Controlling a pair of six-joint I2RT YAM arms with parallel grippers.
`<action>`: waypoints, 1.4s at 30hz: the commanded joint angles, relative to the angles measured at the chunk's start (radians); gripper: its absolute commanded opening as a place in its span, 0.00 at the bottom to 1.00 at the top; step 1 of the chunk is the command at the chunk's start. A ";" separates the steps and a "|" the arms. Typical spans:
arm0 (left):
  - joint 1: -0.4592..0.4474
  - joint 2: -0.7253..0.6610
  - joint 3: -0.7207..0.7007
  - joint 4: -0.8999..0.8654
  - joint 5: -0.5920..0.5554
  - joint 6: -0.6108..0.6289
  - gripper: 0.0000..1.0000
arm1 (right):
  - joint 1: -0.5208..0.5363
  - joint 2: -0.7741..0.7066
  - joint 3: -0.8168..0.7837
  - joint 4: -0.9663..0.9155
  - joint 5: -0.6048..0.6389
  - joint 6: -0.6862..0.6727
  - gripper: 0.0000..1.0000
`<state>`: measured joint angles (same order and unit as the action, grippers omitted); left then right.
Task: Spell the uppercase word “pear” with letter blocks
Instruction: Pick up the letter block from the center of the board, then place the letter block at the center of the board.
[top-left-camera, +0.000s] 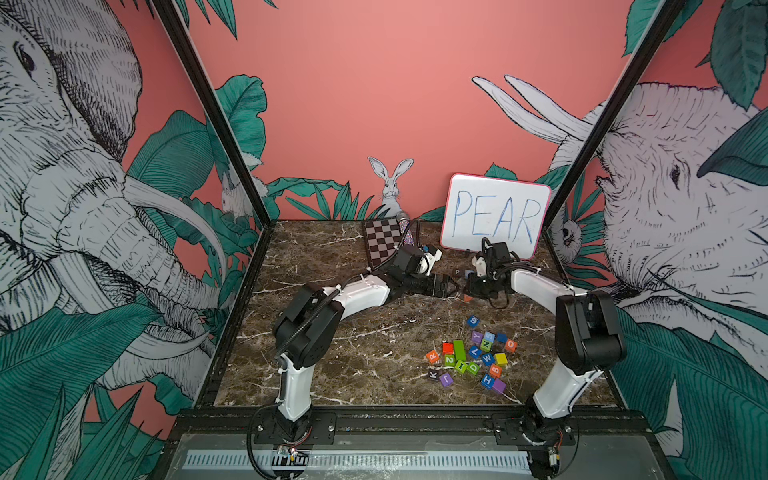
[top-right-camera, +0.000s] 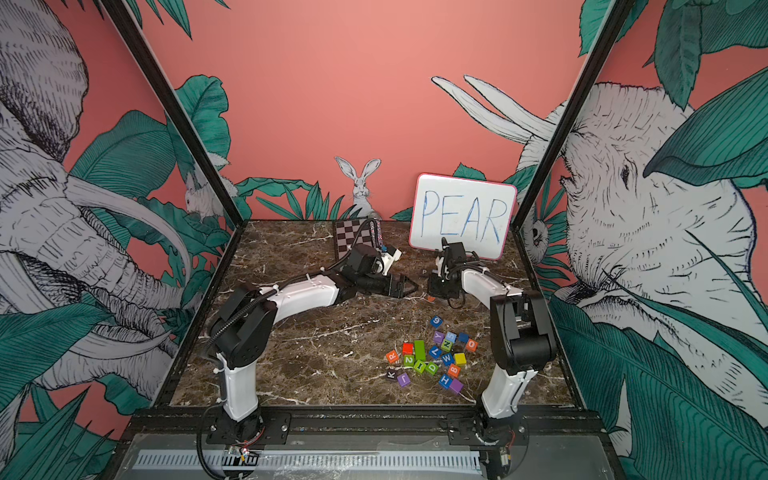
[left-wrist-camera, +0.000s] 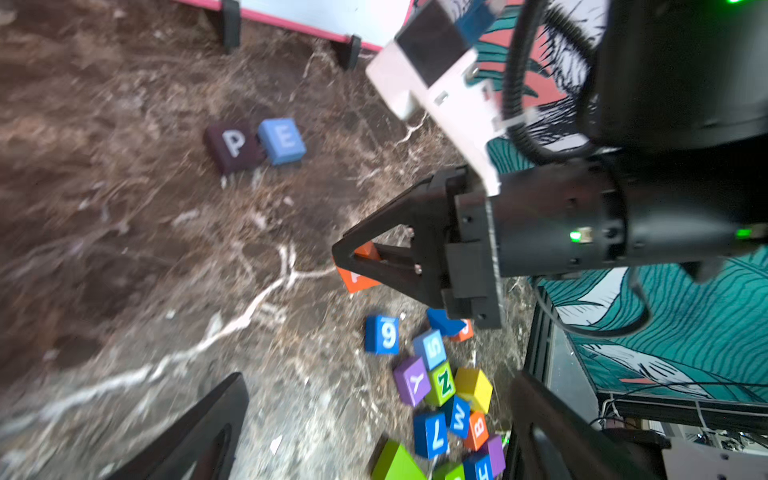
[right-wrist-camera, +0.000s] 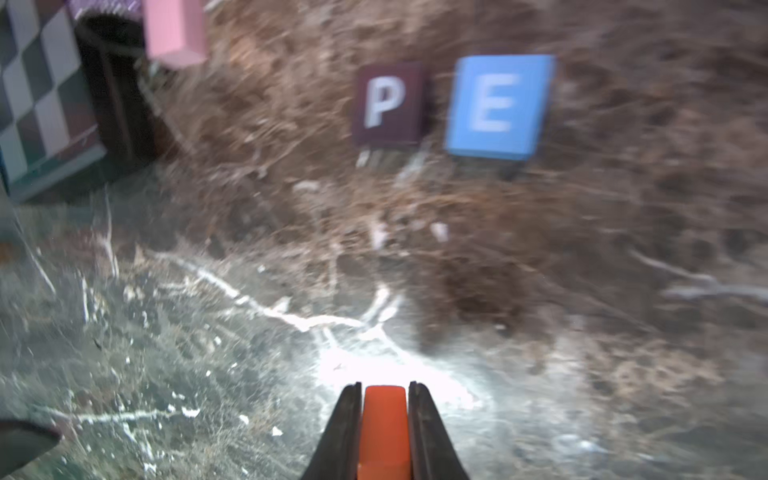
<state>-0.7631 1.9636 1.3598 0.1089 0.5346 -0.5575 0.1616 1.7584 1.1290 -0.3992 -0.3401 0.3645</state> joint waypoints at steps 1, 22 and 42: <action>-0.007 0.050 0.064 -0.040 0.019 0.002 0.99 | -0.045 -0.002 -0.008 0.071 -0.041 0.052 0.19; -0.008 0.218 0.324 -0.137 0.043 0.032 0.99 | -0.178 0.112 0.051 0.177 -0.041 0.111 0.20; 0.000 0.288 0.402 -0.141 0.094 0.008 0.99 | -0.196 0.258 0.176 0.191 -0.068 0.139 0.22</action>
<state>-0.7670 2.2551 1.7348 -0.0181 0.6056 -0.5426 -0.0284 1.9995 1.2800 -0.2237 -0.3958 0.4923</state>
